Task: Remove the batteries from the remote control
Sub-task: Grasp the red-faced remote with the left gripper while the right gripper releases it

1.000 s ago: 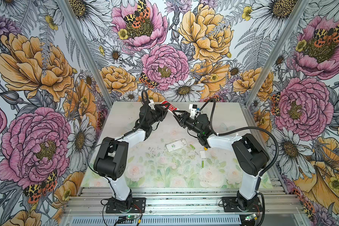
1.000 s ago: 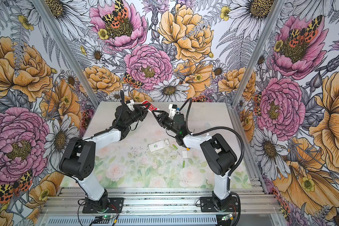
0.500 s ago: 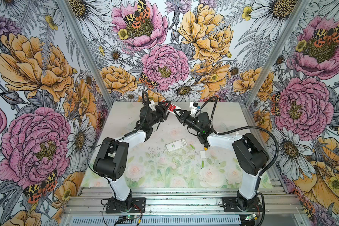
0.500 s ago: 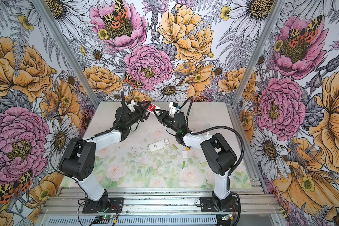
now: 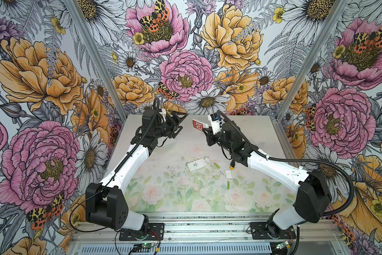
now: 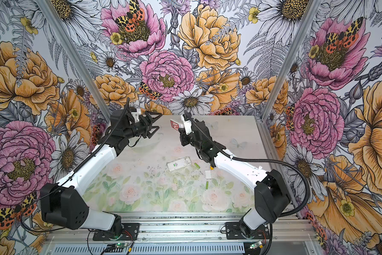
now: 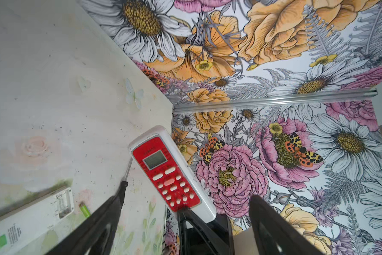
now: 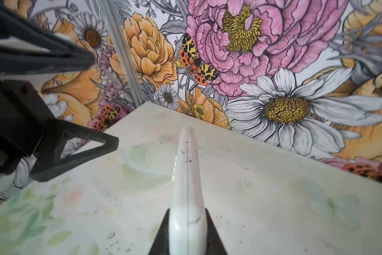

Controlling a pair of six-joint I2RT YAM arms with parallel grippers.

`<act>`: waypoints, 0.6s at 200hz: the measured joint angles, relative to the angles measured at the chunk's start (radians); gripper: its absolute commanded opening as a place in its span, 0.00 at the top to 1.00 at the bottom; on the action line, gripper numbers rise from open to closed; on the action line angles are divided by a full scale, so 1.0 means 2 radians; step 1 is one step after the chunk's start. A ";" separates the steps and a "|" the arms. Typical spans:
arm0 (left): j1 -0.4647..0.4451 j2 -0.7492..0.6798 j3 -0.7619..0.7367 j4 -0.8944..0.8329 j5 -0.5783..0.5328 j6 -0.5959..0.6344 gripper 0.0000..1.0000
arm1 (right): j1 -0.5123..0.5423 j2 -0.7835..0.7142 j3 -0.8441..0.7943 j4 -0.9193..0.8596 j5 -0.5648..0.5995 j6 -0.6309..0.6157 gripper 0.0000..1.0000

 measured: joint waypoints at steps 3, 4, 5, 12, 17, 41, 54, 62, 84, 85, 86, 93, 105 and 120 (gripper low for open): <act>-0.001 0.002 0.000 -0.004 0.002 -0.001 0.08 | 0.002 -0.001 -0.003 0.000 0.006 -0.016 1.00; -0.002 0.004 0.000 -0.006 0.004 -0.001 0.08 | 0.003 -0.002 -0.005 0.001 0.008 -0.026 1.00; -0.002 0.005 0.000 -0.006 0.005 -0.001 0.08 | 0.004 -0.002 -0.006 0.001 0.010 -0.031 1.00; -0.003 0.012 0.000 -0.011 0.012 -0.006 0.10 | 0.008 -0.005 -0.019 0.008 0.022 -0.077 1.00; -0.004 0.017 0.000 -0.014 0.016 -0.010 0.10 | 0.011 -0.006 -0.031 0.014 0.030 -0.108 1.00; -0.008 0.044 -0.008 -0.010 0.031 -0.035 0.12 | 0.025 -0.007 -0.069 0.018 0.051 -0.212 1.00; -0.011 0.057 -0.009 -0.010 0.036 -0.046 0.13 | 0.032 -0.007 -0.076 0.019 0.059 -0.248 1.00; -0.014 0.064 -0.009 -0.007 0.038 -0.053 0.14 | 0.037 -0.007 -0.078 0.021 0.061 -0.266 1.00; -0.028 0.077 -0.018 0.019 0.048 -0.076 0.19 | 0.056 -0.007 -0.079 0.036 0.072 -0.313 1.00; -0.029 0.078 -0.018 0.020 0.048 -0.077 0.19 | 0.057 -0.007 -0.079 0.037 0.072 -0.315 1.00; -0.029 0.078 -0.019 0.021 0.049 -0.079 0.20 | 0.059 -0.007 -0.079 0.039 0.072 -0.318 1.00; -0.033 0.081 -0.024 0.030 0.051 -0.087 0.22 | 0.065 -0.007 -0.079 0.043 0.074 -0.329 1.00; -0.039 0.085 -0.037 0.043 0.053 -0.097 0.28 | 0.075 -0.007 -0.080 0.047 0.077 -0.348 1.00; -0.039 0.087 -0.054 0.053 0.054 -0.111 0.41 | 0.088 -0.007 -0.081 0.049 0.078 -0.373 1.00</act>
